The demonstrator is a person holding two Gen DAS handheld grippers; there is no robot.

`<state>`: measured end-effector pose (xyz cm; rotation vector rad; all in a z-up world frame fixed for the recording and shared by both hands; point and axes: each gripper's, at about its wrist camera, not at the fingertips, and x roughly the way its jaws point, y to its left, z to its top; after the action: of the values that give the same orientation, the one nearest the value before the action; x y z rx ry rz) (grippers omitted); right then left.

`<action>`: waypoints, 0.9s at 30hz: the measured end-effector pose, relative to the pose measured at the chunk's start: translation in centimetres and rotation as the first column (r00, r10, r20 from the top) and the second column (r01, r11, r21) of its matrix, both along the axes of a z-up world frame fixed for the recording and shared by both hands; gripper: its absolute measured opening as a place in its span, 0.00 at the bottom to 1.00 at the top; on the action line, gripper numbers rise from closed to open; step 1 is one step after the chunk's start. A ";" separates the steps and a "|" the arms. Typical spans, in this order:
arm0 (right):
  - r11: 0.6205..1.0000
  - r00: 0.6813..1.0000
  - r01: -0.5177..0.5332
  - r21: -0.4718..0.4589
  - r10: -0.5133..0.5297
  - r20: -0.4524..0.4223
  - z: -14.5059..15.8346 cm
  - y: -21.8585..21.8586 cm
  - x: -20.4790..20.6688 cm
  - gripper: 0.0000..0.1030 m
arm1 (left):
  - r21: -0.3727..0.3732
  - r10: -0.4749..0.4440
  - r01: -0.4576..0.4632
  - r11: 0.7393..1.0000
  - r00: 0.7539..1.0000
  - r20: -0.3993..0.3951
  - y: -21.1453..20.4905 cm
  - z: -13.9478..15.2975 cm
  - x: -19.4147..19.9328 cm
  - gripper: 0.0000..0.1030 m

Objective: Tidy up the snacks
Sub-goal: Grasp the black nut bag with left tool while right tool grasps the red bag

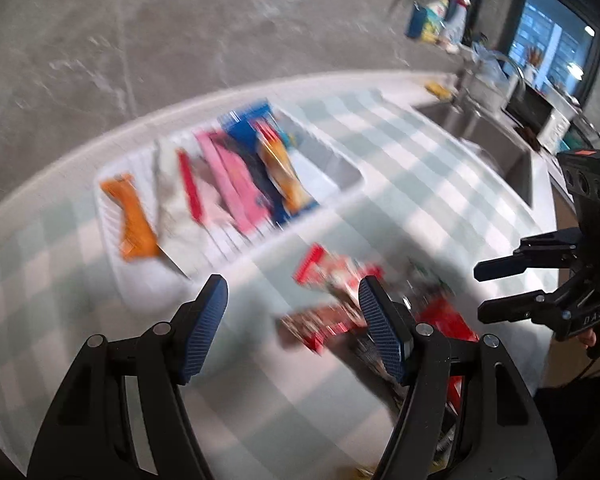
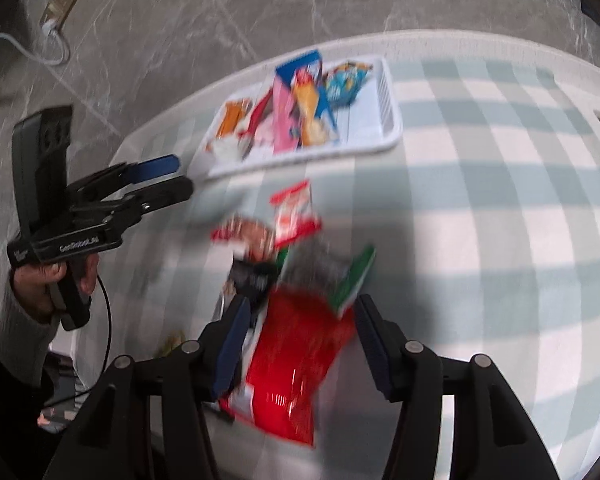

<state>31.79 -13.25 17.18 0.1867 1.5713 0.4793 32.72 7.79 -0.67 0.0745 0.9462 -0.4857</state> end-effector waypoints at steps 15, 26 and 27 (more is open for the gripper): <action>0.996 0.998 -0.032 -0.080 0.028 -0.057 -2.6 2.2 -4.0 0.57 | -0.058 -0.151 0.141 0.988 0.956 -0.251 -5.0 -6.5 -4.8 0.64; 0.994 0.985 0.100 0.047 -0.093 -0.145 -3.8 -0.8 -3.5 0.31 | -0.237 -0.112 0.042 0.971 0.950 -0.290 -3.5 -8.7 -4.1 0.29; 0.988 0.977 0.135 0.075 -0.120 -0.175 -4.1 -1.4 -3.4 0.30 | -0.265 -0.108 0.025 0.964 0.947 -0.302 -3.0 -8.8 -3.9 0.27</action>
<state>28.36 -14.62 13.11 0.4017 1.6941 0.4398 28.83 4.79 -9.51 -0.2145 1.1871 -0.6944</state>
